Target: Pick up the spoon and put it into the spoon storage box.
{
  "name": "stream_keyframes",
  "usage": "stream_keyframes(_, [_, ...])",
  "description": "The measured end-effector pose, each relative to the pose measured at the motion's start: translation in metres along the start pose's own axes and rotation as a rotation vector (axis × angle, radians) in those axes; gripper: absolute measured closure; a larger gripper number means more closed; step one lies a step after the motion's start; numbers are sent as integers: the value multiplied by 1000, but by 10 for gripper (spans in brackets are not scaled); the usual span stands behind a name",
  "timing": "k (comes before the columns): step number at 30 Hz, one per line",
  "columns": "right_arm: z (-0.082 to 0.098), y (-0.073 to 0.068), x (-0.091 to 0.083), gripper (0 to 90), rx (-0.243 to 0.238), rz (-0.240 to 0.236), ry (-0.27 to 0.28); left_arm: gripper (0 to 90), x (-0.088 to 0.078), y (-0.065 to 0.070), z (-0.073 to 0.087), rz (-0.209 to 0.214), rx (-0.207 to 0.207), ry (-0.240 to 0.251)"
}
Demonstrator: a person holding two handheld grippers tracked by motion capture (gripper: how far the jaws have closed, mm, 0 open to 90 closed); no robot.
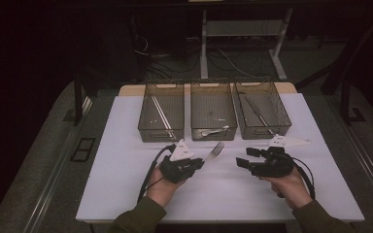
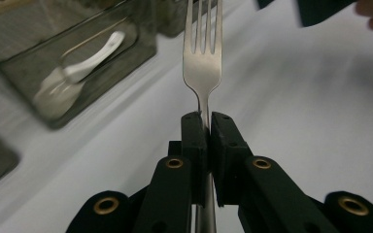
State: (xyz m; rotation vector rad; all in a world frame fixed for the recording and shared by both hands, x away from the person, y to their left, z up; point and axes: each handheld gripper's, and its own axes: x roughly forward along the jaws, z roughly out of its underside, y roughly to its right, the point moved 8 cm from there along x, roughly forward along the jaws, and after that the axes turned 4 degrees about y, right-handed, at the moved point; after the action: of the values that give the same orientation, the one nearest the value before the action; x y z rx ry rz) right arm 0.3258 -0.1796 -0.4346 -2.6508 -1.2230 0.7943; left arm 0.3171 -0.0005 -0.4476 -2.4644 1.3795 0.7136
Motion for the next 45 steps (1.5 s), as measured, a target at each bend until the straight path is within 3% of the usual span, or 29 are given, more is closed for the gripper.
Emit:
stream_keyframes(4, [-13, -5, 12, 461, 32, -32, 37, 846, 12, 10, -12, 11, 21, 21])
stream_keyframes(7, [-18, -1, 17, 575, 70, -37, 48, 846, 17, 13, -19, 8, 28, 42])
stream_keyframes(13, [-25, 7, 19, 815, 117, -52, 79, 846, 27, 16, -26, 7, 15, 73])
stream_keyframes(16, [-29, 9, 18, 863, 132, -58, 95, 845, 30, 15, -29, 10, 0, 84])
stream_keyframes(19, [-34, 10, 17, 879, 123, -65, 105, 841, 31, 15, -31, 28, -23, 104])
stream_keyframes(20, [-35, 10, 16, 880, 116, -64, 104, 835, 30, 14, -31, 37, -5, 94])
stream_keyframes(21, [-37, 9, 16, 881, 114, -67, 106, 824, 29, 15, -31, 45, -14, 101])
stream_keyframes(24, [-44, 12, 11, 881, 101, -61, 123, 695, 25, 12, -29, 36, -14, 93])
stream_keyframes(26, [-50, 16, 5, 882, 102, -48, 138, 669, 20, 8, -27, 27, -17, 100])
stream_keyframes(35, [-82, 47, -24, 883, 67, 43, 186, 477, -11, -6, -7, 41, -23, 86])
stream_keyframes(45, [-118, 87, -51, 884, 57, 146, 215, 357, -48, -26, 35, 11, -51, 41])
